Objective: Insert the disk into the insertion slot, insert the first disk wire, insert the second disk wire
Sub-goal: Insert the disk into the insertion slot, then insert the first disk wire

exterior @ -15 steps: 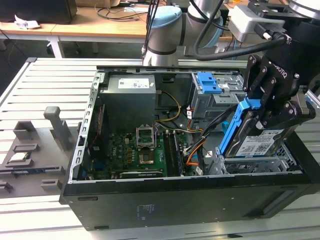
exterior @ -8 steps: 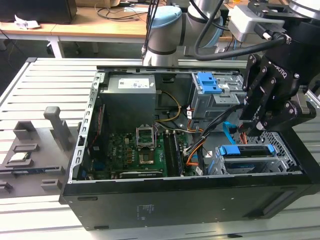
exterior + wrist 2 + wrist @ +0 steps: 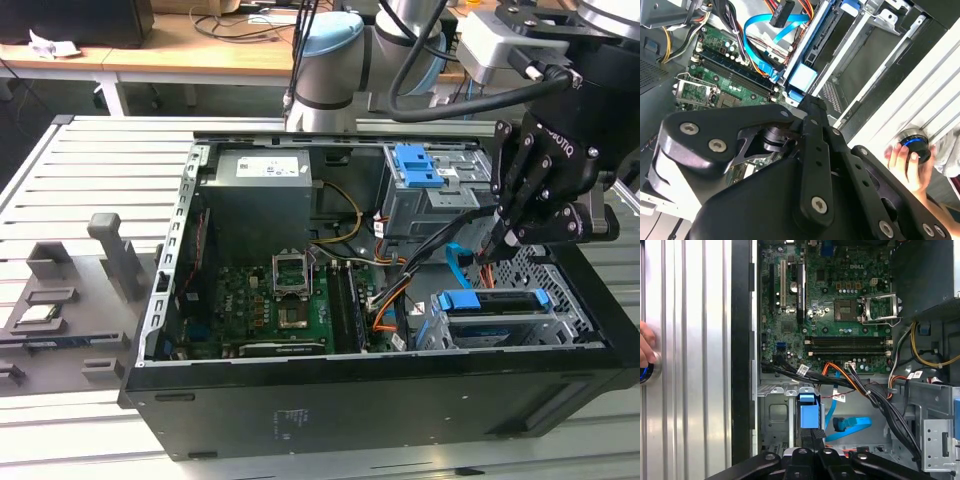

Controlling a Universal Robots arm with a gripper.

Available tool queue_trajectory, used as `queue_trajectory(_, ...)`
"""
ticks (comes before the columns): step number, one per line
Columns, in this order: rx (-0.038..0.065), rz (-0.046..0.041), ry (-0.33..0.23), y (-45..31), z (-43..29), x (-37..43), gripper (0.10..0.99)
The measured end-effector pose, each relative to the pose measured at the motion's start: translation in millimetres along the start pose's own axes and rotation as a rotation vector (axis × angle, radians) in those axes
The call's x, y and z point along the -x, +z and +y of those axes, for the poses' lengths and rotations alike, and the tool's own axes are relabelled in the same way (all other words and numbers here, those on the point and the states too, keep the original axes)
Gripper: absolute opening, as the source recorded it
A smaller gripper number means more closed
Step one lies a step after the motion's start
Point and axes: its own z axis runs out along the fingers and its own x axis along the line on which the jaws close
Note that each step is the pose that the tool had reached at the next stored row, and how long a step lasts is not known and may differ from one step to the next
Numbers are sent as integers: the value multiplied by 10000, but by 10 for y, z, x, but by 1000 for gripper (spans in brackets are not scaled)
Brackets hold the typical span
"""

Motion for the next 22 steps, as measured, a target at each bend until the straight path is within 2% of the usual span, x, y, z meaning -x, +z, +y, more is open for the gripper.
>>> queue_trajectory(14, 0, -3, 0, 9, -4, 0, 106)
queue_trajectory(17, 0, 0, 0, 31, -93, 23, 106)
queue_trajectory(20, 0, 9, 1, 38, -156, 131, 106)
queue_trajectory(21, 0, 11, 0, 41, -169, 191, 106)
queue_trajectory(22, 0, 15, 1, 44, -183, 284, 106)
